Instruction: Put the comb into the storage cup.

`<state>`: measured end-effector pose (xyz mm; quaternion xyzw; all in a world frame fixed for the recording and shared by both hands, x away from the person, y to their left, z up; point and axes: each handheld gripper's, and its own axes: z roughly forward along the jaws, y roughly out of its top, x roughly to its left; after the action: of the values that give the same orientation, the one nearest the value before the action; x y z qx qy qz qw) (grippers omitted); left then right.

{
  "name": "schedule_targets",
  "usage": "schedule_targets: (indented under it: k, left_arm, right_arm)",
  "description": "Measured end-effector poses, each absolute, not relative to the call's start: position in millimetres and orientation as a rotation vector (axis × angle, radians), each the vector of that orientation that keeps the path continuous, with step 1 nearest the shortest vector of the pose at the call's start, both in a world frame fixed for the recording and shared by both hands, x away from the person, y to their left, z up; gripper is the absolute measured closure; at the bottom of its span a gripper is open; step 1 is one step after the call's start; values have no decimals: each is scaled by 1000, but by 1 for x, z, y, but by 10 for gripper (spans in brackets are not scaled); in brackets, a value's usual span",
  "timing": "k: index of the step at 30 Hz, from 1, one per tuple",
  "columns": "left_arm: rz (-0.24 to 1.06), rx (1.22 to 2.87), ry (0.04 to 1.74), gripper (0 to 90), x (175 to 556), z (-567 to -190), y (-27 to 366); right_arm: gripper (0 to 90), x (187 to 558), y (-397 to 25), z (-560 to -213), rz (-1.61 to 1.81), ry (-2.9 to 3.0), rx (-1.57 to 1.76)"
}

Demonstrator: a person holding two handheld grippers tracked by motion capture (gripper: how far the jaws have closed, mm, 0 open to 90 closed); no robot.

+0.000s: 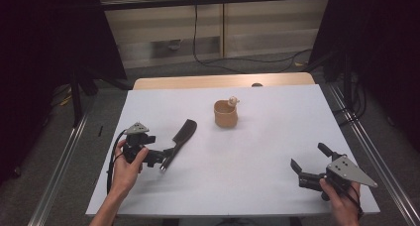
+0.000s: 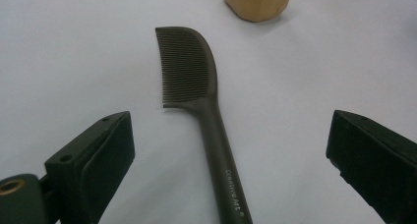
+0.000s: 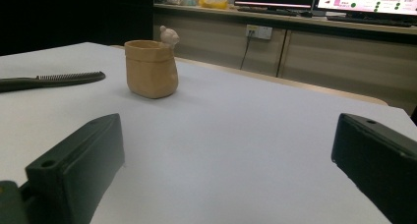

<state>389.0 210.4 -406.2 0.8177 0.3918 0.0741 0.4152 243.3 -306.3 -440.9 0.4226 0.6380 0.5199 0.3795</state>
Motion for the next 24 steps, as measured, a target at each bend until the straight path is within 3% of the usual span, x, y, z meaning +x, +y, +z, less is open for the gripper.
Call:
schedule_targets:
  k: [24]
  left_arm:
    - [73,2217,999,54,424,-408,183]
  right_arm:
    - [0,244,-306,-441,1331,1635,1077]
